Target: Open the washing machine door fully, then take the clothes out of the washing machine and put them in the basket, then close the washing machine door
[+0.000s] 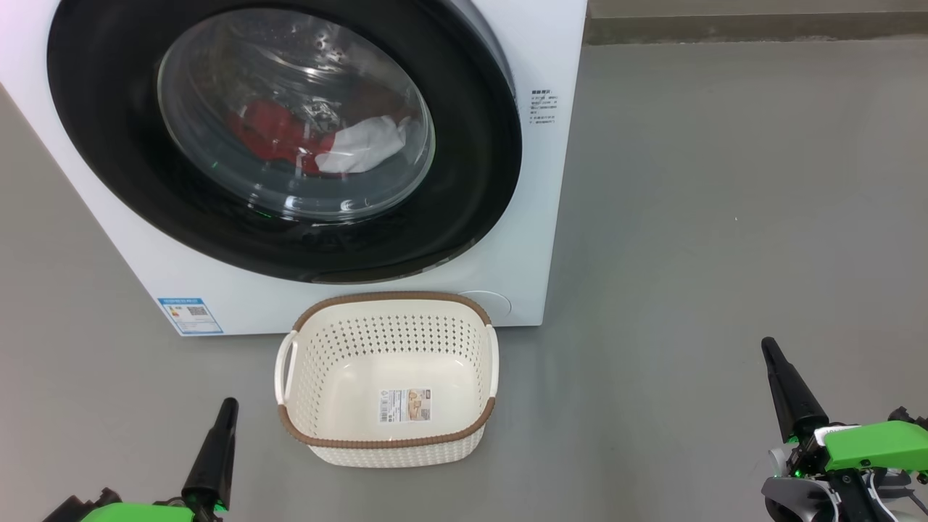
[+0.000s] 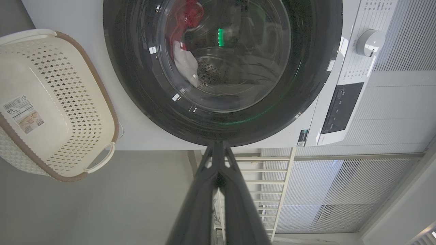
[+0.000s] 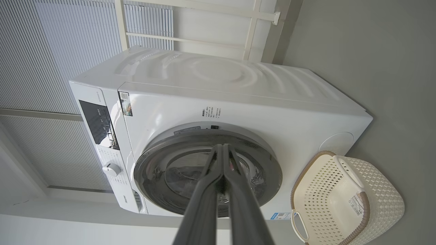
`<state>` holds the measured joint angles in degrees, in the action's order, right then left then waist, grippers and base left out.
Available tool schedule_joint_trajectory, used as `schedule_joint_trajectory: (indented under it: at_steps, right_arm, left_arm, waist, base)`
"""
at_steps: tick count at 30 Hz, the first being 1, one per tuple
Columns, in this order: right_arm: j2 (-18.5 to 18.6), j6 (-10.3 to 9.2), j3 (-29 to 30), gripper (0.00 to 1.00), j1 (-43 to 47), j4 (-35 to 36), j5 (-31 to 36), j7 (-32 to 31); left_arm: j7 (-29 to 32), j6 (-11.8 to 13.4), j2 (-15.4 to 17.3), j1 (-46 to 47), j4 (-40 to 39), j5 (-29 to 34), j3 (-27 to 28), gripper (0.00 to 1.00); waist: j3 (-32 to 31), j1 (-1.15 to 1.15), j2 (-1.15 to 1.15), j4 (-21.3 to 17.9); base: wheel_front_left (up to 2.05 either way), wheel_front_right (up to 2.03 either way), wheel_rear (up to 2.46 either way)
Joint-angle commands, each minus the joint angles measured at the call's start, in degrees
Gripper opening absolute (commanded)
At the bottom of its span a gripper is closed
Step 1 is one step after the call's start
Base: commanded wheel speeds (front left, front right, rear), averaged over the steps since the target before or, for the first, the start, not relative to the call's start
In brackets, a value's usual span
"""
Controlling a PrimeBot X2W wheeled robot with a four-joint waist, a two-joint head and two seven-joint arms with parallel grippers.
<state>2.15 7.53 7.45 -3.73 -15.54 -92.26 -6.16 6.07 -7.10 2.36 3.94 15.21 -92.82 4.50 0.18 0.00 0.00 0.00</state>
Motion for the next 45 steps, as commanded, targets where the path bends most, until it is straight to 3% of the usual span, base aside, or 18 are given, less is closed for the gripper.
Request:
schedule_joint_trajectory:
  at_steps: [1,26,27,35,39,45]
  right_arm:
    - [0.7,-0.04,-1.0,0.0,-2.4,1.5,0.1,-0.3]
    - [0.7,-0.04,-1.0,0.0,-2.4,1.5,0.1,-0.3]
    - [-0.1,0.0,0.0,1.0,0.0,-0.2,0.0,0.0]
    - [-1.1,0.0,-1.0,1.0,1.7,-2.7,0.1,0.6]
    - [-1.0,0.0,-1.6,1.0,1.7,-2.4,0.3,1.2]
    - [-0.7,0.0,-2.6,1.0,1.8,-2.1,1.5,2.3]
  left_arm:
    - [0.4,-0.4,0.5,2.2,-1.2,0.6,2.0,0.0]
    - [0.4,-0.4,0.5,2.2,-1.2,0.6,2.0,0.0]
    - [0.0,0.0,0.0,-0.1,0.2,0.0,0.0,1.0]
    - [-0.4,0.0,-0.6,-1.9,2.2,0.1,-0.5,1.0]
    - [-1.0,0.0,-0.5,-2.0,1.7,0.4,-0.6,1.0]
    - [-2.2,0.0,0.0,-2.3,0.9,1.7,-1.2,1.0]
  waist:
    - [0.0,0.0,0.0,0.0]
    - [0.0,0.0,0.0,0.0]
    - [0.0,0.0,0.0,0.0]
    - [0.1,0.01,0.0,0.0]
    - [-0.1,0.13,0.0,0.1]
    - [0.1,0.0,0.0,0.1]
  base:
    - [0.0,0.0,0.0]
    - [0.0,0.0,0.0]
    - [0.0,0.0,0.0]
    - [0.0,0.0,0.0]
    - [0.0,0.0,0.0]
    - [0.0,0.0,0.0]
